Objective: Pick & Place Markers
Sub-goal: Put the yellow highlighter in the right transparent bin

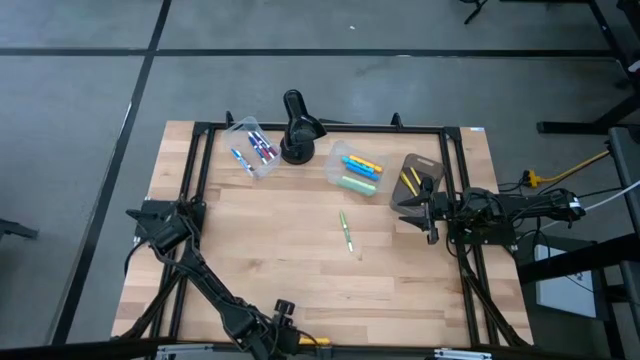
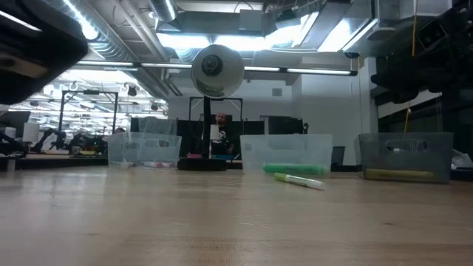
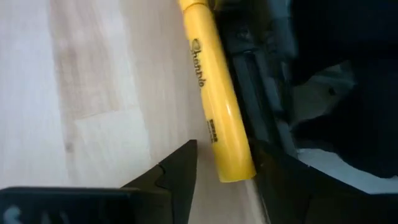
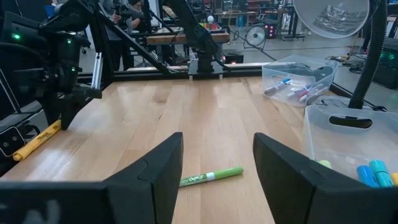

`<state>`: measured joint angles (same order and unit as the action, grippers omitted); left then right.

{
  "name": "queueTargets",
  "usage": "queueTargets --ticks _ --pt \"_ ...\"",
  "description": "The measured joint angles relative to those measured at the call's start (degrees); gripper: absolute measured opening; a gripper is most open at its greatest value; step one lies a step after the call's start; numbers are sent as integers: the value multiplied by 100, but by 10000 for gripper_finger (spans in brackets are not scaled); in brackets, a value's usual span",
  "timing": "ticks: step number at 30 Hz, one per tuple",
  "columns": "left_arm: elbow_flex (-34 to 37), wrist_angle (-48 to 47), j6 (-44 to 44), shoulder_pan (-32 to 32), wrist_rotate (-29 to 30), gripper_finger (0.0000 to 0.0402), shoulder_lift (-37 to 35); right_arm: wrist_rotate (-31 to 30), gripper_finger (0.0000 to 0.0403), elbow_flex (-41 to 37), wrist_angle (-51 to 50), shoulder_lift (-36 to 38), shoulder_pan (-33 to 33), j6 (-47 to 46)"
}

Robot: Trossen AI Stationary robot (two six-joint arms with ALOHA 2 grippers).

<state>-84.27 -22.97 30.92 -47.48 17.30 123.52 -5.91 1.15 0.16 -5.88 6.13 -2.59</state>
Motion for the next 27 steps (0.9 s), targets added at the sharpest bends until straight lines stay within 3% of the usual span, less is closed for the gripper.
queueTargets --ticks 6,13,27 --pt "4 -30 -63 82 348 131 22 0 194 0 -1 -1 0 0" --pt "2 -109 -55 210 375 70 17 0 194 0 0 0 0 0" --pt "10 -542 389 407 1162 70 17 0 194 0 -1 0 0 0"
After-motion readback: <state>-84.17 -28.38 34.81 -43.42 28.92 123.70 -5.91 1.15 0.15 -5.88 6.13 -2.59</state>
